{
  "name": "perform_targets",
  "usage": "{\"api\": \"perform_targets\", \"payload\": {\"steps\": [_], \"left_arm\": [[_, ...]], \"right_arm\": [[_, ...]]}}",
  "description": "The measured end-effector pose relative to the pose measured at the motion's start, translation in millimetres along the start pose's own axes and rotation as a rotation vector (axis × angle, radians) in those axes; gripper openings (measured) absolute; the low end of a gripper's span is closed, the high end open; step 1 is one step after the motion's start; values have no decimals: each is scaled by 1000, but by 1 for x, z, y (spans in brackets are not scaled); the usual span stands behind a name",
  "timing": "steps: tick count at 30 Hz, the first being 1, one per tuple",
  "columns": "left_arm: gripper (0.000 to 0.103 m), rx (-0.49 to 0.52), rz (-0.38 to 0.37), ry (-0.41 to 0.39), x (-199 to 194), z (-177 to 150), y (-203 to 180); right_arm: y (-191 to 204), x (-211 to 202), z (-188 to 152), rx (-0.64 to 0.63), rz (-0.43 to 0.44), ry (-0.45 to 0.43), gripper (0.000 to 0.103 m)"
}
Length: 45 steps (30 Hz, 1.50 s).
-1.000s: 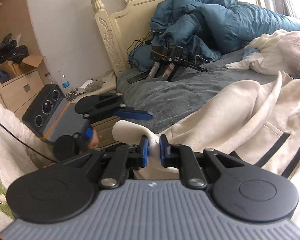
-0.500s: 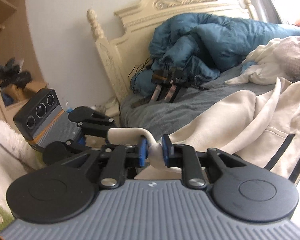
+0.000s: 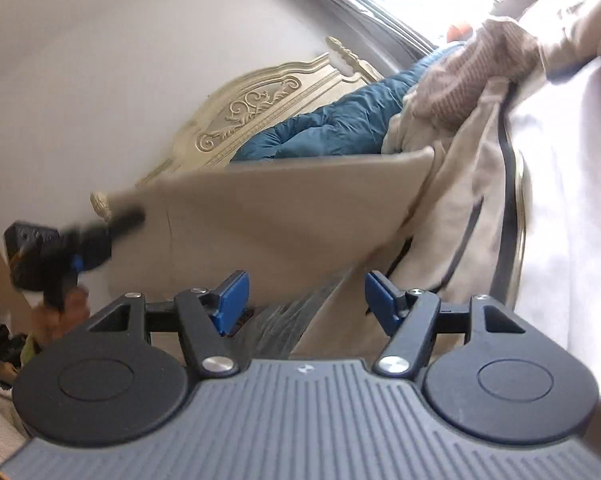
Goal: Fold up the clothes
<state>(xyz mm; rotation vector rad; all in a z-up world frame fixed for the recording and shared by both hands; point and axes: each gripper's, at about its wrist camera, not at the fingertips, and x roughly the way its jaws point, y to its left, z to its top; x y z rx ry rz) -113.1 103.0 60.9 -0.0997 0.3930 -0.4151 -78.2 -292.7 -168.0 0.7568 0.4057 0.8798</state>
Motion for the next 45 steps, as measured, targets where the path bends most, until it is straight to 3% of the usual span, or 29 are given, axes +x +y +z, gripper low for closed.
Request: {"api": "perform_targets", "payload": {"steps": [5,10,14,17,22,24,28,29,34,40,42,45], "left_arm": [[6,0,272,-99,7,43,58],[6,-12,581,-143,21,69,126],[6,65,792,-90,46,60,166],[6,115,855,-26,72,35,184],[6,135,882,94,107,-10,204],[11,148,894,144,114,-27,208],[39,111,880,220,107,-55,212],[47,104,874,221,102,-59,211],[62,106,836,218,73,-77,195],[68,137,812,165,43,-82,169],[68,144,810,123,32,-83,155],[69,165,724,64,34,-77,125]], "right_arm": [[-3,11,-13,-9,-25,34,64],[-4,17,-17,-4,-32,53,64],[-4,20,-21,-1,-46,69,64],[-5,25,-24,8,-63,84,64],[0,29,-25,-8,-97,96,64],[2,28,-25,-14,-107,100,64],[6,27,-24,-24,-127,107,64],[7,27,-24,-26,-132,109,64],[13,26,-22,-39,-157,117,64],[28,11,-2,-61,-182,89,64],[33,6,16,-84,-234,76,64],[34,9,53,-137,-362,75,64]]}}
